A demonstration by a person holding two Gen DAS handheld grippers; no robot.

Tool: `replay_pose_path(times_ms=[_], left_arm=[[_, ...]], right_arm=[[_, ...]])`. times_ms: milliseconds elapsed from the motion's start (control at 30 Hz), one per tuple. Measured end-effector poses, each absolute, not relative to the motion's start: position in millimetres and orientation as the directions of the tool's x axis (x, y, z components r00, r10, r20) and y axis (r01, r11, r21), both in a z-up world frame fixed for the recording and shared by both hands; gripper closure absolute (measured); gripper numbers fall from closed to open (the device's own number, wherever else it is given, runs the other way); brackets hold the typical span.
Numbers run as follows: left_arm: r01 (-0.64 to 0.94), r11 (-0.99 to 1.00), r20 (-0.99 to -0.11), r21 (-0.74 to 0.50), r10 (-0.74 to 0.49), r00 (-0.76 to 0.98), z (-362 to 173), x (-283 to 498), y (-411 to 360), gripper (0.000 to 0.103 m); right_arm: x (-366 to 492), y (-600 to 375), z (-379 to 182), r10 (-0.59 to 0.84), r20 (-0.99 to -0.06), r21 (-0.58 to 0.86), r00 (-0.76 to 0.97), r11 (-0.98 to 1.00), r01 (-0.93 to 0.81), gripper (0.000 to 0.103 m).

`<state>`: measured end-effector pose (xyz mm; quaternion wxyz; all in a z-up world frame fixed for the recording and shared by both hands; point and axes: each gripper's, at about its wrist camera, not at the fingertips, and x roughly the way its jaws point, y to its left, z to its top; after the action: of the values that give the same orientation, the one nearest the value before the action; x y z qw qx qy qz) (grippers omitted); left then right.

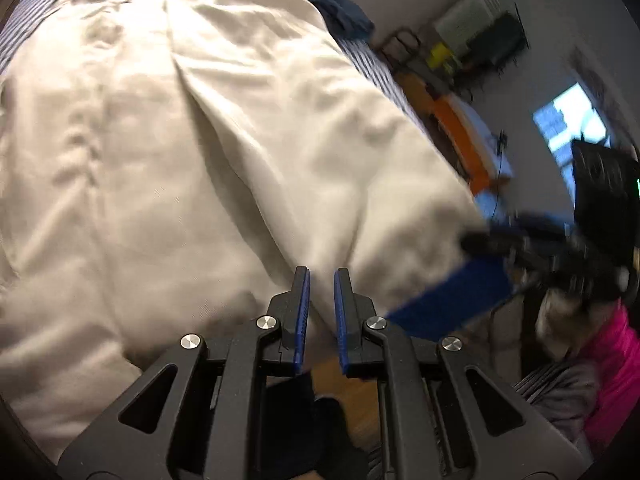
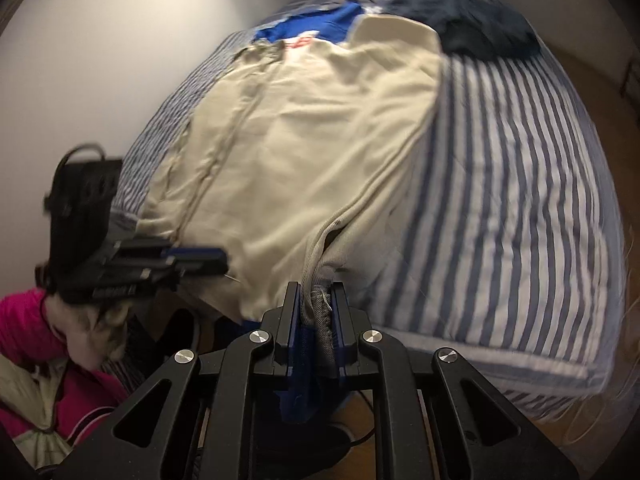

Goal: Fold large clothes

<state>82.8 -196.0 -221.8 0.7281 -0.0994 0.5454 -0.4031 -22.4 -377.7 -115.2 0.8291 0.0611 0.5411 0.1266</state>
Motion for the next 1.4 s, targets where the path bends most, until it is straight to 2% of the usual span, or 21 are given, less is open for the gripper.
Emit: replay_pose_path(times_ms=[233,533,600,667,700,800,933,1167,1300,1333,1367,1400], left_arm=[[0.417,0.674,-0.649,-0.610,-0.727,0.225,-192.6,114.9,-135.2,0.094],[0.287,0.690,-0.642,-0.664,-0.723,0.255,-216.8,124.2,-81.7,0.094],[0.257,0.686,-0.641,-0.681,-0.728,0.246,-221.8,121.2,-76.5,0.092],[0.245,0.673,-0.634,-0.698,-0.740,0.227,-225.5,119.3,-80.7,0.064],[0.249,0.669,-0.631,-0.700,-0.743,0.222,-226.5,117.5,-83.9,0.058],[0.272,0.651,-0.625,-0.709,-0.758,0.186,-227.2,110.3,-96.8,0.056],[0.312,0.657,-0.650,-0.687,-0.747,0.139,-230.9,103.8,-121.9,0.048],[0.326,0.697,-0.715,-0.638,-0.694,0.084,-255.9,96.7,-153.6,0.048],[0.365,0.695,-0.725,-0.619,-0.684,0.074,-259.3,97.6,-169.7,0.048],[0.382,0.697,-0.731,-0.607,-0.678,0.075,-259.6,96.8,-173.2,0.056],[0.392,0.698,-0.737,-0.599,-0.672,0.073,-259.9,96.9,-175.4,0.073],[0.408,0.703,-0.748,-0.583,-0.661,0.069,-260.7,96.3,-178.7,0.081]], right_arm=[[-8.8,-290.0,-114.0,0.192,-0.906,0.066,0.377,0.944,-0.323,0.091],[0.0,-216.6,-167.9,0.088,-0.946,-0.075,0.311,0.875,-0.478,0.091],[4.4,-222.6,-179.2,0.124,-0.954,-0.014,0.273,0.892,-0.451,0.089],[6.4,-235.4,-177.4,0.215,-0.944,0.092,0.251,0.900,-0.425,0.082],[6.2,-244.8,-173.1,0.272,-0.932,0.160,0.241,0.902,-0.401,0.078],[-0.1,-278.7,-154.7,0.422,-0.876,0.341,0.233,0.884,-0.318,0.074],[-10.3,-321.7,-127.4,0.475,-0.826,0.404,0.304,0.874,-0.270,0.074],[21.0,-411.5,-104.9,0.429,-0.784,0.426,0.448,0.897,-0.113,0.072],[57.0,-438.3,-102.2,0.411,-0.758,0.444,0.507,0.894,-0.061,0.059],[69.5,-446.5,-102.5,0.395,-0.755,0.438,0.523,0.898,-0.045,0.059],[79.6,-444.4,-104.0,0.386,-0.754,0.436,0.531,0.899,-0.035,0.059],[88.9,-448.0,-105.0,0.384,-0.752,0.440,0.536,0.898,-0.026,0.058]])
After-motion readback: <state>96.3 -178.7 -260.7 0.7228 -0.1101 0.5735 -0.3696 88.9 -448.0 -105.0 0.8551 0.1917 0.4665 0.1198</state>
